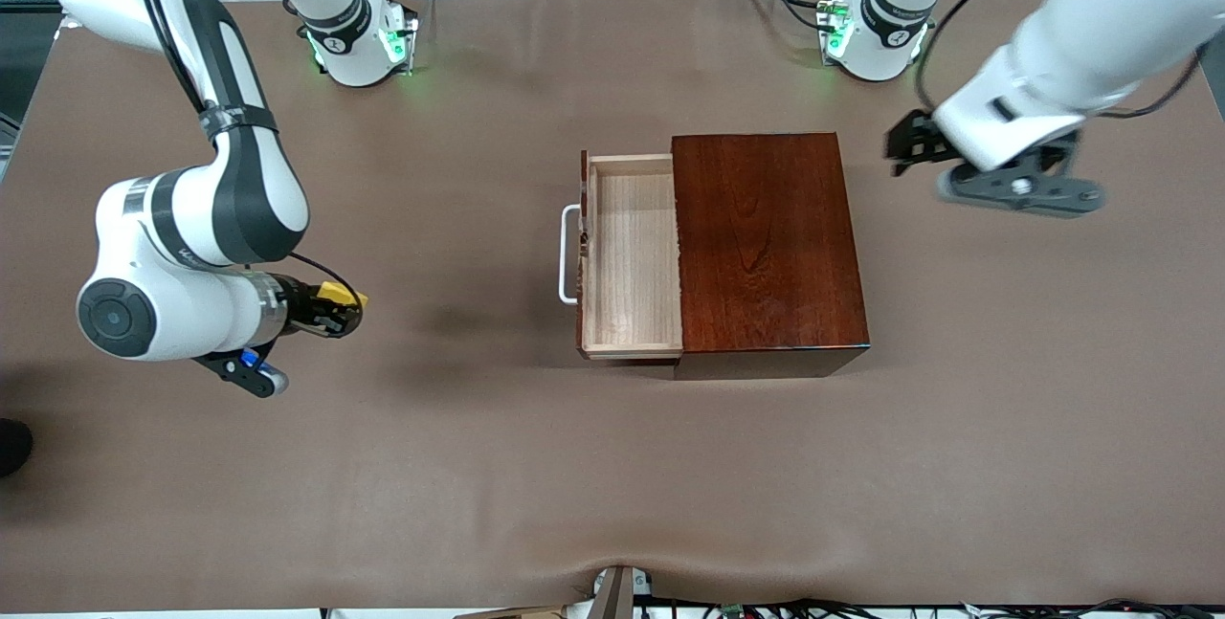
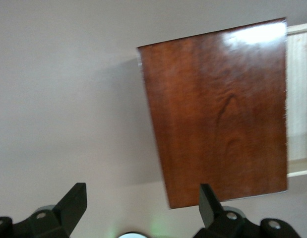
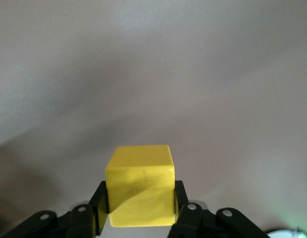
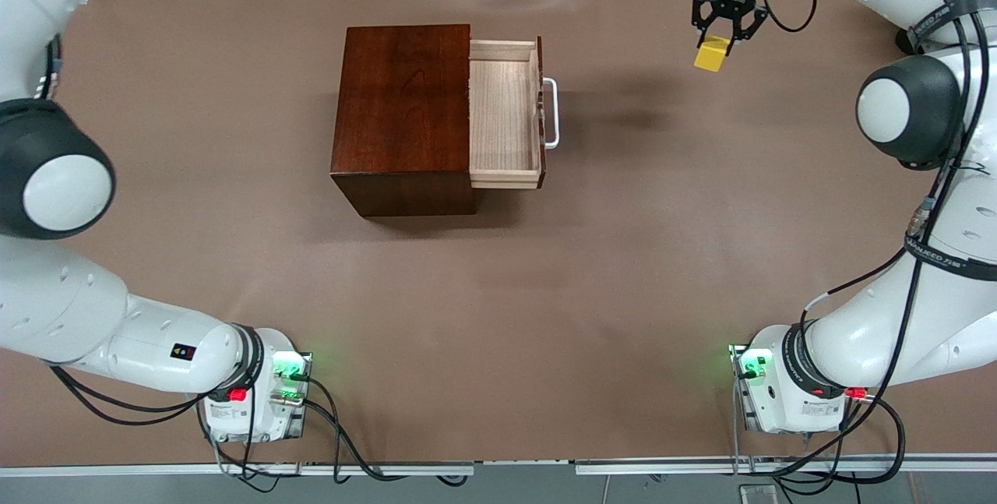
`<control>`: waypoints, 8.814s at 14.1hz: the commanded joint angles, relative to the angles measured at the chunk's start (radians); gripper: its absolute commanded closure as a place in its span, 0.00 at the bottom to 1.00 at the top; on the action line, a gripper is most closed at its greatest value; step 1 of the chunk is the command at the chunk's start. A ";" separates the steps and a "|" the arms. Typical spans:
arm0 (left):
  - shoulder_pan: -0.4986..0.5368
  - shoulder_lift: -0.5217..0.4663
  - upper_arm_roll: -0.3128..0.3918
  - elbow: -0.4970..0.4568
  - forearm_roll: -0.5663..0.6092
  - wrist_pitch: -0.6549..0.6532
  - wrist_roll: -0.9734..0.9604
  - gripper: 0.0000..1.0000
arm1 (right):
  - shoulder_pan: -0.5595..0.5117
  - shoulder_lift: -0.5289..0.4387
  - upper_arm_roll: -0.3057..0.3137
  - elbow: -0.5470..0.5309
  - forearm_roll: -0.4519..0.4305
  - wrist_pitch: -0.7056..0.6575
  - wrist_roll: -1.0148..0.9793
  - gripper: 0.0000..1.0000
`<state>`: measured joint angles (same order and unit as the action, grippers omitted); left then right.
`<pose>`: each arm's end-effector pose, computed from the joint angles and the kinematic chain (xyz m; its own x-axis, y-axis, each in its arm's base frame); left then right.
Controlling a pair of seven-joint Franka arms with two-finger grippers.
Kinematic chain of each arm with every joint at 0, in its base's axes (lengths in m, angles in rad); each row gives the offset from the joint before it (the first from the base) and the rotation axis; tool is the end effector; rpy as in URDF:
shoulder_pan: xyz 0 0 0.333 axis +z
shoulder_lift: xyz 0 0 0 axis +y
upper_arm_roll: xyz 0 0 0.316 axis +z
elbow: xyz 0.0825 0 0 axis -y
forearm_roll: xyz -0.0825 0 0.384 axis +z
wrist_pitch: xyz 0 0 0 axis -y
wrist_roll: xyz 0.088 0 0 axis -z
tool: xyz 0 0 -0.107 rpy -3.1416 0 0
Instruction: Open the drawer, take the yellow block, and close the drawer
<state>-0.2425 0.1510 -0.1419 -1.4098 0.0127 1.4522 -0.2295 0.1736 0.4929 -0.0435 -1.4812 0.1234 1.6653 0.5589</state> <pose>0.5479 -0.2128 0.6042 0.9828 -0.1513 -0.1060 -0.1538 -0.9880 -0.0160 0.6516 0.1016 0.3695 0.8480 -0.4321 -0.3069 -0.4286 -0.8997 0.0825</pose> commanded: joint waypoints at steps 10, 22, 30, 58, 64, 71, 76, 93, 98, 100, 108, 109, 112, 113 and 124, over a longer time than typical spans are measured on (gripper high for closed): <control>-0.319 0.288 -0.016 0.176 -0.005 0.269 -0.671 0.00 | -0.224 -0.120 0.014 -0.474 -0.047 0.401 -0.577 1.00; -0.711 0.565 0.234 0.353 -0.005 0.563 -1.292 0.00 | -0.249 -0.112 -0.004 -0.642 -0.153 0.681 -0.579 1.00; -0.823 0.686 0.310 0.354 -0.004 0.746 -1.556 0.00 | -0.256 -0.099 -0.004 -0.636 -0.151 0.694 -0.537 0.00; -0.787 0.736 0.334 0.325 0.016 0.534 -1.590 0.00 | -0.163 -0.232 0.007 0.408 -0.133 -0.475 -0.574 0.00; -0.748 0.734 0.334 0.325 0.019 0.467 -1.568 0.00 | -0.158 -0.529 0.007 -0.017 -0.119 -0.282 -0.573 0.00; -0.718 0.728 0.332 0.325 0.018 0.422 -1.521 0.00 | -0.152 -0.590 0.005 -0.065 -0.131 -0.236 -0.588 0.00; -0.693 0.716 0.332 0.327 0.015 0.395 -1.489 0.00 | -0.164 -0.553 0.002 -0.015 -0.134 -0.239 -0.588 0.00; -0.646 0.691 0.331 0.327 0.007 0.260 -1.363 0.00 | -0.158 -0.550 0.001 -0.016 -0.134 -0.272 -0.588 0.00; -0.649 0.693 0.320 0.334 0.001 0.260 -1.367 0.00 | -0.164 -0.550 0.001 -0.016 -0.134 -0.285 -0.590 0.00; -0.649 0.684 0.315 0.335 -0.002 0.246 -1.369 0.00 | -0.163 -0.550 0.001 -0.016 -0.134 -0.285 -0.590 0.00; -0.649 0.682 0.321 0.336 0.004 0.192 -1.341 0.00 | -0.163 -0.550 0.001 -0.016 -0.133 -0.285 -0.588 0.00; -0.649 0.682 0.318 0.336 0.004 0.192 -1.335 0.00 | -0.163 -0.550 0.001 -0.016 -0.133 -0.286 -0.588 0.00; -0.649 0.647 0.317 0.341 0.001 0.192 -1.312 0.00 | -0.163 -0.550 0.001 -0.016 -0.133 -0.286 -0.588 0.00; -0.649 0.628 0.317 0.341 0.000 0.194 -1.303 0.00 | -0.163 -0.550 0.001 -0.016 -0.133 -0.286 -0.588 0.00; -0.488 0.363 0.324 0.321 -0.002 0.116 -0.911 0.00 | -0.163 -0.551 0.001 -0.016 -0.133 -0.286 -0.588 0.00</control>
<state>-0.7687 0.5701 0.1918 -1.0506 0.0060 1.6121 -1.2296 0.0113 -0.0669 -0.0434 -1.5185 0.0047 1.3949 -0.0188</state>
